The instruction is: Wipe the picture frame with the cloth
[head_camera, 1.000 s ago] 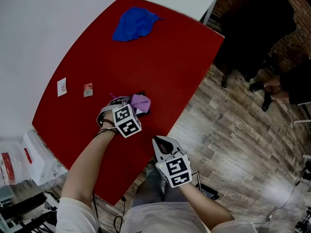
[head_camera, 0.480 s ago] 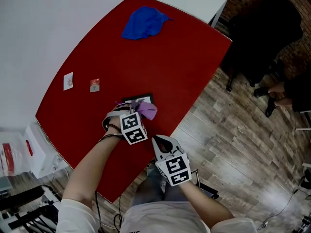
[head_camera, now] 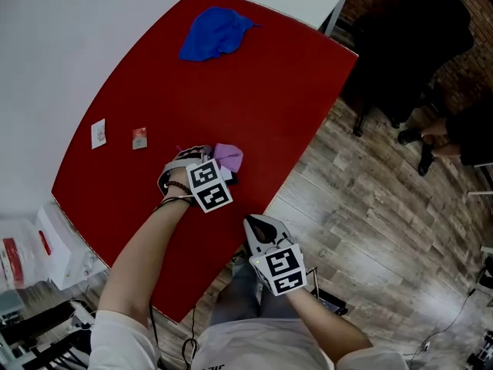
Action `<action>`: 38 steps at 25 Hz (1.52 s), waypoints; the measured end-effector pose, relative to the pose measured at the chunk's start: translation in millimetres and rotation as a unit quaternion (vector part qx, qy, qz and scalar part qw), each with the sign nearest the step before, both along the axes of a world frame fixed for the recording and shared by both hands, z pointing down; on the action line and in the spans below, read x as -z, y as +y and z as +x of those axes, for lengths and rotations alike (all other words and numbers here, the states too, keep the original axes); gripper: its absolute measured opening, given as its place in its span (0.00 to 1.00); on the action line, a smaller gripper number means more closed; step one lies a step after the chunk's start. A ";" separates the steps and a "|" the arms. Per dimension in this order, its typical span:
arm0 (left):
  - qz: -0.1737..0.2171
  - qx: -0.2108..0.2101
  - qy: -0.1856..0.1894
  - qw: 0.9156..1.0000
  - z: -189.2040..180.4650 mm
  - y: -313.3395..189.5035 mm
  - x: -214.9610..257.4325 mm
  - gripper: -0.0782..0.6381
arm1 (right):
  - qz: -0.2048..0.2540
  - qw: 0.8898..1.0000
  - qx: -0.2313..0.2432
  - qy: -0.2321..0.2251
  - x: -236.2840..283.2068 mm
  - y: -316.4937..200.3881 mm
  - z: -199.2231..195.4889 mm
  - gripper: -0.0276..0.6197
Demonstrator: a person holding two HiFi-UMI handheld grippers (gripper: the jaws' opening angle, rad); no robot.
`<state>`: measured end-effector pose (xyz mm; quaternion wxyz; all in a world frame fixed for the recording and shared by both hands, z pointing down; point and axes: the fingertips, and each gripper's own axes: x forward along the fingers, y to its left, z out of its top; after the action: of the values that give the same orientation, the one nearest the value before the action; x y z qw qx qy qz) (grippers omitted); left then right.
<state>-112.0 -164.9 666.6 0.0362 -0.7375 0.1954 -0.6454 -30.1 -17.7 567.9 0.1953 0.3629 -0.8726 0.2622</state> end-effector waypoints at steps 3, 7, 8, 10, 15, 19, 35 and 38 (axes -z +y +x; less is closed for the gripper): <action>-0.013 -0.018 -0.004 1.000 9.4 36.8 -6.1 0.20 | 0.001 1.000 0.003 -0.006 0.5 -5.3 -1.1 0.05; -0.009 -0.026 -0.012 1.000 13.9 65.5 -6.9 0.20 | 0.008 1.000 0.015 -0.011 4.2 -8.1 -9.8 0.05; -0.008 -0.025 -0.013 1.000 13.8 69.4 -6.7 0.20 | 0.009 1.000 0.018 -0.011 4.7 -7.7 -12.1 0.05; -0.009 -0.023 -0.015 1.000 12.6 73.7 -6.9 0.20 | 0.010 1.000 0.023 -0.011 6.0 -6.2 -15.5 0.05; 0.010 0.005 -0.020 1.000 1.0 40.6 -3.5 0.20 | 0.005 1.000 0.023 -0.006 7.6 1.8 -13.3 0.05; 0.027 0.041 -0.032 0.998 -15.8 -12.4 6.8 0.20 | 0.001 1.000 0.012 -0.002 4.9 5.1 -2.9 0.05; 0.027 -0.039 -0.079 0.996 22.2 58.3 -7.7 0.20 | -0.001 1.000 0.013 -0.003 -1.4 7.5 4.6 0.05; 0.037 -0.013 -0.049 0.998 20.2 59.3 -6.0 0.20 | -0.002 1.000 0.012 -0.001 -1.7 11.2 5.7 0.05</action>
<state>-91.9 -105.6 672.7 0.0816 -0.7056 0.2078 -0.6726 -24.4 -6.4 569.6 0.1986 0.3516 -0.8765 0.2619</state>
